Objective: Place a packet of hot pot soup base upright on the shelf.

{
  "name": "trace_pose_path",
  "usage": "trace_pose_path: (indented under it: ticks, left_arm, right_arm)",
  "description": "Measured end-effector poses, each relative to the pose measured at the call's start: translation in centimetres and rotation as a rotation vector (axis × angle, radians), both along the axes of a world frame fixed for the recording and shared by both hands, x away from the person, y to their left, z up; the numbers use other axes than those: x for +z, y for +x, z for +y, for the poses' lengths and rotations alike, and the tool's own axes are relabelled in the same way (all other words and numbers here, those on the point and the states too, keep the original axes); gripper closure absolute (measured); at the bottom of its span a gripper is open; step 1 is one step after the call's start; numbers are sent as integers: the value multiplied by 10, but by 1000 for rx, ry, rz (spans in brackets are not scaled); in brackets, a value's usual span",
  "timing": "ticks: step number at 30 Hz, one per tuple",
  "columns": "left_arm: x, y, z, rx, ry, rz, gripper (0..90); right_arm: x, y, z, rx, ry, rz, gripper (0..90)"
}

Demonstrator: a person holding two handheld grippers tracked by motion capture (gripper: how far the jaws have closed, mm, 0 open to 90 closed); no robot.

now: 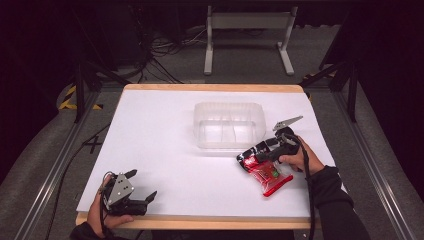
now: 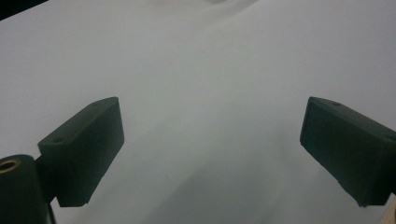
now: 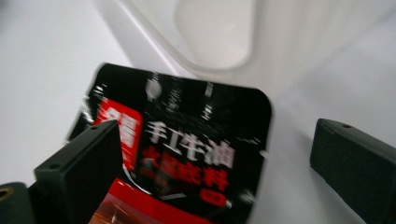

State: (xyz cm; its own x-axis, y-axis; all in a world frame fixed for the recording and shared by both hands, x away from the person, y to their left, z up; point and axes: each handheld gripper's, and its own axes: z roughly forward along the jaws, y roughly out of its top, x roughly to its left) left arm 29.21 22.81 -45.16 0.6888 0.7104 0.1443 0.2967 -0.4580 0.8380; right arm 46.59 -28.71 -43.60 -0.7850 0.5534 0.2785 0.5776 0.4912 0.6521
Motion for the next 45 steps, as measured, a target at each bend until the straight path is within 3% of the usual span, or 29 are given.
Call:
trace_pose_path:
  ticks: [5, 6, 17, 21, 25, 28, 29, 31, 35, 39, 45]
  left_arm:
    - [0, 0, 0, -3, 3, 2, 71]
    - [0, 0, 0, -2, 2, 4, 71]
    - [0, 0, 0, -2, 4, 3, 70]
    - [0, 0, 0, -2, 4, 3, 71]
    - [0, 0, 0, 1, 3, 2, 71]
    - [0, 0, 0, 1, 3, 3, 71]
    - [0, 0, 0, 1, 3, 2, 71]
    - [0, 0, 0, 1, 3, 2, 71]
    - [1, 0, 0, 1, 6, 1, 71]
    - [1, -1, 0, 1, 4, -1, 70]
    - [2, -1, 0, 4, -5, -7, 70]
  right_arm:
    - [0, -2, 7, 75, 27, 13, 114]
    - [0, -3, 8, 88, 11, 2, 141]
    - [6, -17, 14, 243, -14, 30, 607]
    - [14, -27, 13, 308, -5, -7, 760]
    - [23, -38, 12, 341, 5, -48, 846]
    - [29, -44, 10, 327, 5, -70, 853]
    - [37, -51, 6, 312, 9, -99, 861]
    - [39, -52, 5, 306, 12, -101, 865]
    - [61, -71, -2, 281, 32, -182, 885]
    - [84, -91, -7, 218, 45, -259, 900]
    - [107, -115, -12, 143, 49, -350, 900]
